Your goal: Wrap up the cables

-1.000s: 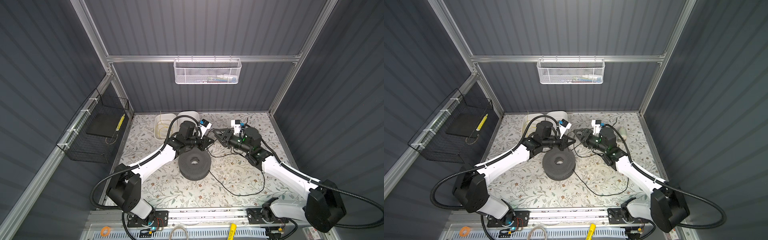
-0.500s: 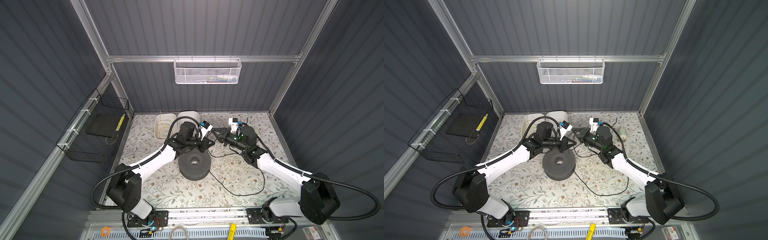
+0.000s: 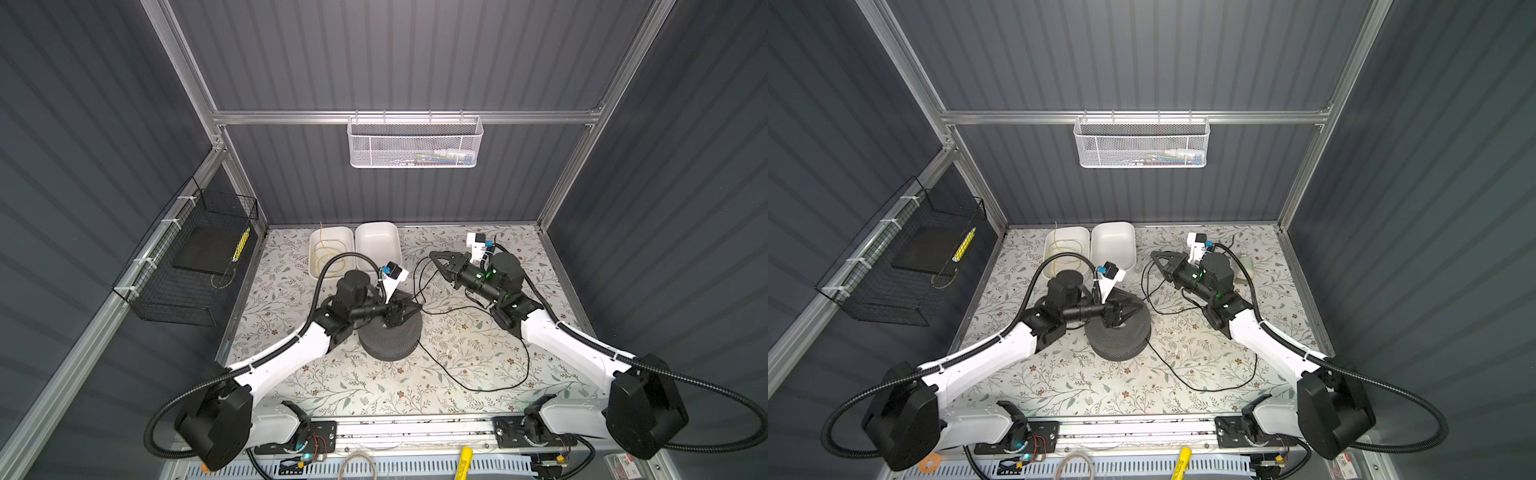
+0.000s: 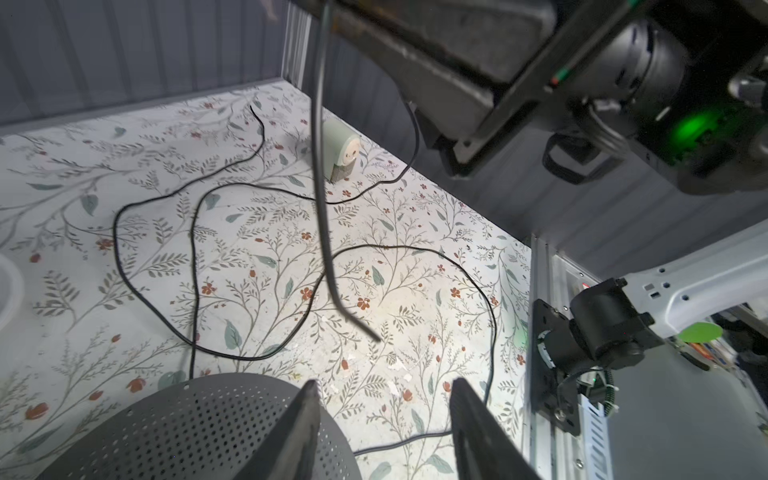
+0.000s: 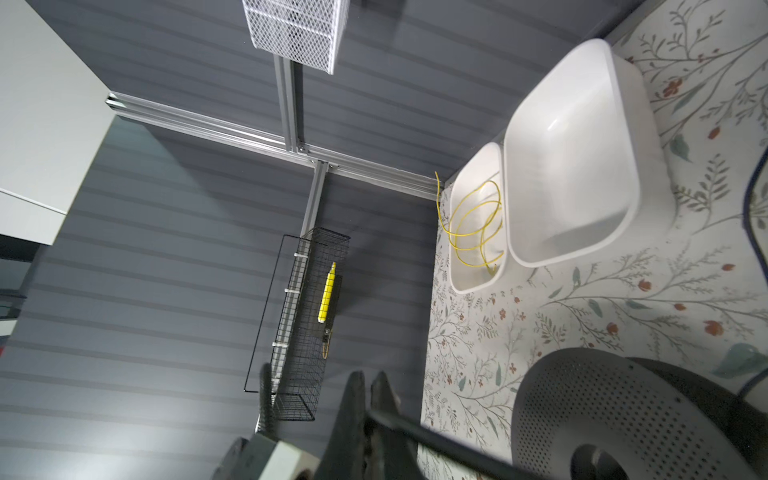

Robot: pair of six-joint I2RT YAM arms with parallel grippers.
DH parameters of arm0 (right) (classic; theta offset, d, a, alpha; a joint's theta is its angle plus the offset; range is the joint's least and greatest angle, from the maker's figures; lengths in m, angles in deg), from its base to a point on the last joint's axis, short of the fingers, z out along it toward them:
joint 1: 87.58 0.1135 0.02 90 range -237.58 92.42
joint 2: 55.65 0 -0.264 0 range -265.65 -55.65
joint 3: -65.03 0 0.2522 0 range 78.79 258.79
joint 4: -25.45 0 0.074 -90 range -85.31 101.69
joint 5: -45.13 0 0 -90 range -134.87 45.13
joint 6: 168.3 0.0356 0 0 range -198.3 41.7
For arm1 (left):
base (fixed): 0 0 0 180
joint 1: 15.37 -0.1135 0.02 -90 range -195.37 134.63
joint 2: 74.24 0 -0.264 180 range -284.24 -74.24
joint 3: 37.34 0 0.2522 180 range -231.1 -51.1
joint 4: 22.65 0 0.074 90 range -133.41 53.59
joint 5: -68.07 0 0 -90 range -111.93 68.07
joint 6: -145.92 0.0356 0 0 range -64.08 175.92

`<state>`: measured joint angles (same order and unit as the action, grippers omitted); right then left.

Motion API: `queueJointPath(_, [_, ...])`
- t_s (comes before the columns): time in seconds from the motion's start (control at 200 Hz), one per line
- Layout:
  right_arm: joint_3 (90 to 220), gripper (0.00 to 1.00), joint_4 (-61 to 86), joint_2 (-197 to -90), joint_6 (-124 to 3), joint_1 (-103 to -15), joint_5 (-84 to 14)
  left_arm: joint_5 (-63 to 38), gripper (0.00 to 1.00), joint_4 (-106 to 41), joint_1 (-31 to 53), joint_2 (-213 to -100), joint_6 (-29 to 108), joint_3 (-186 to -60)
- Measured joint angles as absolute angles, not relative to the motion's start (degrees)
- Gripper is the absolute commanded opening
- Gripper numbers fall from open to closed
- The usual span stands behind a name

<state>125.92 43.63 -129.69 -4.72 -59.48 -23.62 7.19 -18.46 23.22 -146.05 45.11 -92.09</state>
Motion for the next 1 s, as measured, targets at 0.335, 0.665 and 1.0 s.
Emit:
queueJointPath(0.335, [124.28,0.00,49.55,-129.96,-0.35,-59.35,-24.36,3.54,0.46,18.00,23.22,-155.86,36.50,-82.85])
queueJointPath(0.665, [123.37,0.00,51.74,-129.98,0.92,-59.02,-24.77,5.92,0.18,35.24,23.22,-165.52,28.04,-84.29])
queueJointPath(1.0, [122.53,0.00,53.66,-130.17,2.12,-58.87,-25.02,6.60,0.00,36.18,23.22,-166.09,27.03,-85.99])
